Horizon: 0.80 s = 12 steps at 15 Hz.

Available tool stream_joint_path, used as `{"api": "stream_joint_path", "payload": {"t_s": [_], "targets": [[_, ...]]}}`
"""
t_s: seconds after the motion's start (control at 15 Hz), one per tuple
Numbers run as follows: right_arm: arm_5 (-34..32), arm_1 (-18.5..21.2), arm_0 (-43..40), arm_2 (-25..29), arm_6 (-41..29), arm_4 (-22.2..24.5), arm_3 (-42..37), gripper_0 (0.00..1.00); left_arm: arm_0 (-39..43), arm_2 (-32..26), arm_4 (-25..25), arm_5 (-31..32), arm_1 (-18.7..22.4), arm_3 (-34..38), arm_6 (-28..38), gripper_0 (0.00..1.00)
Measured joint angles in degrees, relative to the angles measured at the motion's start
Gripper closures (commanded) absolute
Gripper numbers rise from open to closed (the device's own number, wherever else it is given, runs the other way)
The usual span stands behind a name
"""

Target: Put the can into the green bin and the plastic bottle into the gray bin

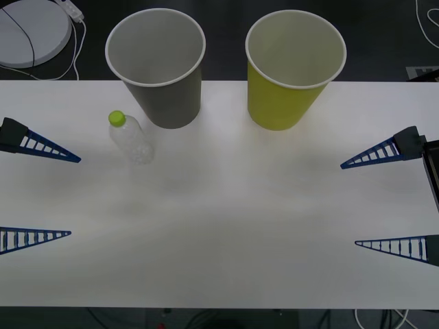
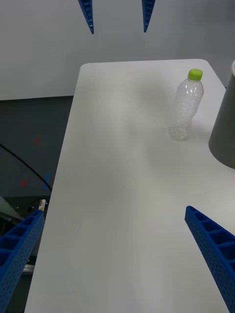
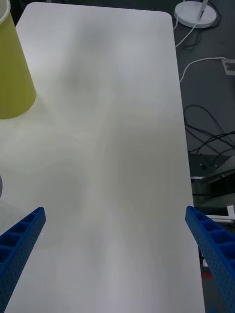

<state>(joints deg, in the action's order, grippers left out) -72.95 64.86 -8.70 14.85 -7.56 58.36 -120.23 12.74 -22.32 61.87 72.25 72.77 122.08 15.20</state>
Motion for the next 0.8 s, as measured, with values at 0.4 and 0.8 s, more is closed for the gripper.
{"api": "stream_joint_path", "payload": {"t_s": [0.4, 0.8], "targets": [[0.0, 0.0, 0.0, 0.0, 0.0, 0.0, 0.0, 0.0, 0.9, 0.4, 0.1, -0.3, -0.4, -0.6, -0.1, 0.0], [0.0, 0.0, 0.0, 0.0, 0.0, 0.0, 0.0, 0.0, 1.1, 0.4, -1.3, -1.9, -0.5, -4.2, -0.5, 0.0]]}}
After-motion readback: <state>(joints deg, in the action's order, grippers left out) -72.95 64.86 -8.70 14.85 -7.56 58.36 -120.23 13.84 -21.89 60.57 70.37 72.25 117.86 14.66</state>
